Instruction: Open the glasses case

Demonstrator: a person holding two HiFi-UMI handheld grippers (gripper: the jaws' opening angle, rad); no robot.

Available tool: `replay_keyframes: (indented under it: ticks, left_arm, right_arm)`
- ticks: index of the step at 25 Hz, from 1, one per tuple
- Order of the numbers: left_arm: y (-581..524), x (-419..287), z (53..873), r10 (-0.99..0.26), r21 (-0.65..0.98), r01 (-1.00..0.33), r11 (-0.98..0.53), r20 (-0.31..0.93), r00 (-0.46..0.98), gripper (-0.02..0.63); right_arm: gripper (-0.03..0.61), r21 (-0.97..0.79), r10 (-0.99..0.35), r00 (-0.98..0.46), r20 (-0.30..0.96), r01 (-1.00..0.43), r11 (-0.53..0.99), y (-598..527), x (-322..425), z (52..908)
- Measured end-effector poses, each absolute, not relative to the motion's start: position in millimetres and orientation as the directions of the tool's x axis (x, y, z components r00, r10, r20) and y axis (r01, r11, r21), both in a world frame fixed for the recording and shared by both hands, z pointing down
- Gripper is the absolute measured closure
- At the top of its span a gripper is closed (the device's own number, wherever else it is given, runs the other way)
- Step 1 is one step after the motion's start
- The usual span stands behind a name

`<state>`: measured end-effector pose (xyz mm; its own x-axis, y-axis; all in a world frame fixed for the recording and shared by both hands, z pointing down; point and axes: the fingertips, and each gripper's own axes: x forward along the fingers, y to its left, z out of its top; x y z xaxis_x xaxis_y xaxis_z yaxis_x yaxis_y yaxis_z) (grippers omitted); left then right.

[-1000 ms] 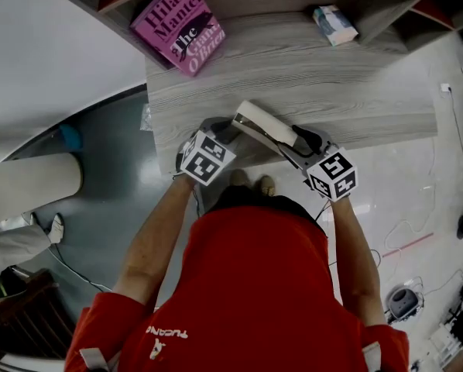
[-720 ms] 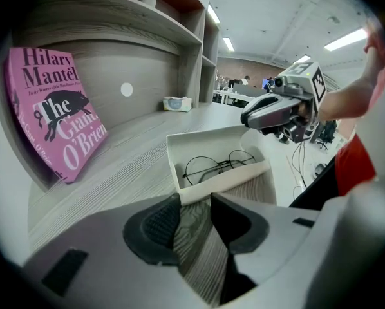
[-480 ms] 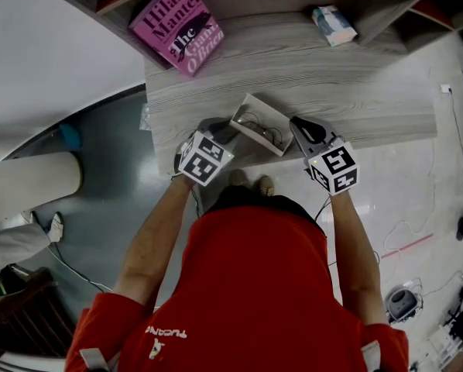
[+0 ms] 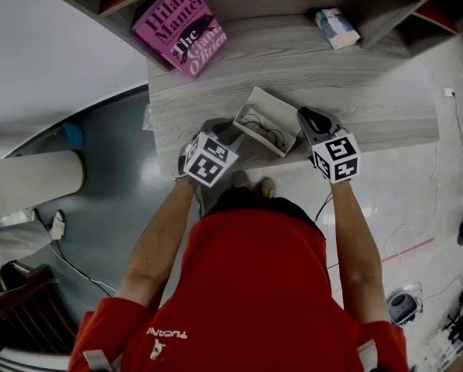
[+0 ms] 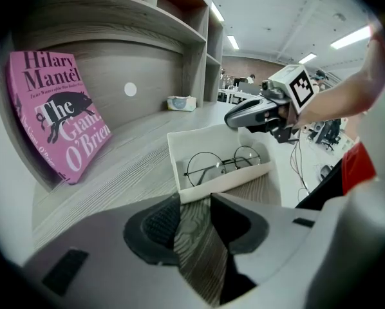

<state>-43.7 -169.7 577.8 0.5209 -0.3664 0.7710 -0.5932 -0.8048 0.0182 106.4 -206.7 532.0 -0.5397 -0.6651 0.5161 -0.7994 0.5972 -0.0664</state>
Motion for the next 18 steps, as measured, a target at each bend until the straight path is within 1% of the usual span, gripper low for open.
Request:
replay_keyframes:
  ticks: [18]
  left_arm:
    - [-172.8,-42.4,578.0,-0.381,0.016,-0.605,-0.796,0.763,0.522,0.471]
  right_arm:
    - [0.534,-0.042,-0.679,-0.521,0.518,-0.808,0.588,-208.6,108.8,531.5]
